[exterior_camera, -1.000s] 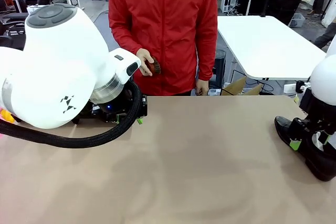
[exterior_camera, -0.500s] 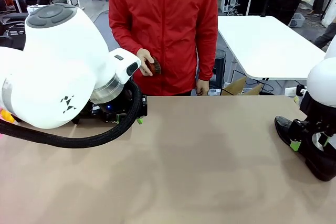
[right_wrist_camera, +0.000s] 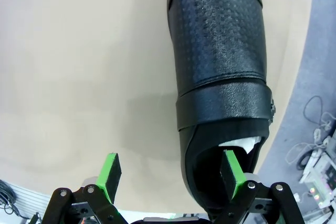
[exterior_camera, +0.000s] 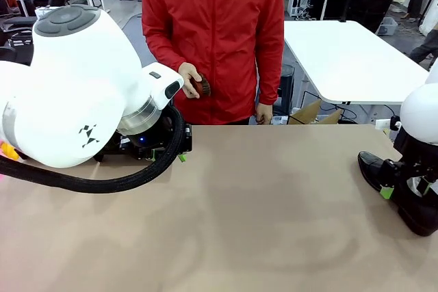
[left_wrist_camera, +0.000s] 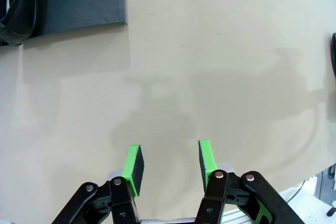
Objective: Organize the shoes by placing them on the stand.
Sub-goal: Pick up one Shoe and place it in the middle of the table.
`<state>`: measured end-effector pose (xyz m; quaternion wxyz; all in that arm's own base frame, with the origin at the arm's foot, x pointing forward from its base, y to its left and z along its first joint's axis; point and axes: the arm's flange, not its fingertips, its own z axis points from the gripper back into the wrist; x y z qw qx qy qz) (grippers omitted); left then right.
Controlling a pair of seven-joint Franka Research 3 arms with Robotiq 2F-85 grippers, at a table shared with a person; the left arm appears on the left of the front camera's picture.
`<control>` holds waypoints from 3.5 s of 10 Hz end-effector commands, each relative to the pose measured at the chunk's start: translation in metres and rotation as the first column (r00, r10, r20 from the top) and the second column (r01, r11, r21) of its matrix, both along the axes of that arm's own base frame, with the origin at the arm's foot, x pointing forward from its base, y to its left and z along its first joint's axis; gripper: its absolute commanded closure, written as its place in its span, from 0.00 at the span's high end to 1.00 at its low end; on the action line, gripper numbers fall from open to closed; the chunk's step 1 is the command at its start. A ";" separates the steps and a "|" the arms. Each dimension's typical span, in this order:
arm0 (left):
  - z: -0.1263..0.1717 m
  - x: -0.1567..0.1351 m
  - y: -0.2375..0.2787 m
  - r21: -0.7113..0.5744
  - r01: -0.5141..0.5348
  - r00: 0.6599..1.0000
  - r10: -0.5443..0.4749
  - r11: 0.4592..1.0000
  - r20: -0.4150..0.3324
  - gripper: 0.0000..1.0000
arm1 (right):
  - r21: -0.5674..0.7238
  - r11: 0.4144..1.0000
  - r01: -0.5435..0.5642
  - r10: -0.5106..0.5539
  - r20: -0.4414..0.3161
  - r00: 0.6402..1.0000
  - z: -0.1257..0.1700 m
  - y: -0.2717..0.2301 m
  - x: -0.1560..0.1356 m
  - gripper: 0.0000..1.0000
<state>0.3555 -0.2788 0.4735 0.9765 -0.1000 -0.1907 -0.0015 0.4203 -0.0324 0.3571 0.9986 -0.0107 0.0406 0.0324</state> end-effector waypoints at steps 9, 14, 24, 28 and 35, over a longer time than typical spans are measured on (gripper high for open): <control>0.002 0.000 0.000 0.008 -0.004 1.000 0.003 1.000 0.015 0.57 | -0.022 0.999 0.026 -0.025 0.056 0.998 -0.015 -0.004 0.012 0.82; 0.002 0.000 0.000 0.008 -0.004 1.000 0.003 1.000 0.015 0.57 | -0.037 0.997 0.066 -0.063 0.058 0.996 -0.023 -0.012 0.017 0.00; 0.002 0.000 0.000 0.008 -0.004 1.000 0.003 1.000 0.015 0.57 | 0.066 0.965 0.254 -0.261 0.325 0.909 0.076 0.039 -0.038 0.00; 0.002 0.000 0.000 0.008 -0.004 1.000 0.003 1.000 0.015 0.57 | 0.208 0.953 0.220 -0.275 0.295 0.915 0.111 0.148 -0.086 0.00; 0.002 0.000 0.000 0.008 -0.004 1.000 0.003 1.000 0.015 0.57 | 0.204 0.956 0.212 -0.263 0.272 0.925 0.119 0.174 -0.088 0.00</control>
